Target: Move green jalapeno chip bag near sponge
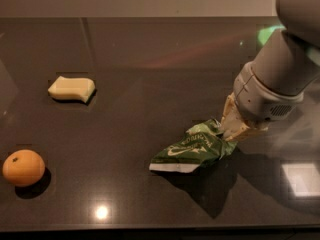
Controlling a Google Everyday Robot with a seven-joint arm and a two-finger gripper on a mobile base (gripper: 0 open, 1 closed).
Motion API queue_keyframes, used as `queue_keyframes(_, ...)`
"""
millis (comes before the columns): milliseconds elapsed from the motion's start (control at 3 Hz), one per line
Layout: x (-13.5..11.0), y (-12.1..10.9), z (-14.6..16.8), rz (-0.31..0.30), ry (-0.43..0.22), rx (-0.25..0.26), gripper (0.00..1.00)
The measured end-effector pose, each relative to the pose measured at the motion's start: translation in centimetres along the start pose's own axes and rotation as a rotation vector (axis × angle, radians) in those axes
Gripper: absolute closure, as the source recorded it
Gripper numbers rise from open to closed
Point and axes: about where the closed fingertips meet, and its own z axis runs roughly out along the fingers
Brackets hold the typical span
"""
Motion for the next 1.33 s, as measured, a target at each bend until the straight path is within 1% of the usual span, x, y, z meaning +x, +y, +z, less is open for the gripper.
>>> queue_keyframes(333, -1.1, -3.3, -1.4, 0.031, -0.02, 0.036, 1.0)
queue_keyframes(667, -3.0, -7.8, -2.0, 0.025, -0.064, 0.084, 1.0)
queue_keyframes(1000, -5.7, -12.3, -1.8, -0.007, -0.108, 0.136, 1.0)
queue_keyframes(1333, -8.2, -16.3, -1.1, -0.028, -0.146, 0.181, 1.0)
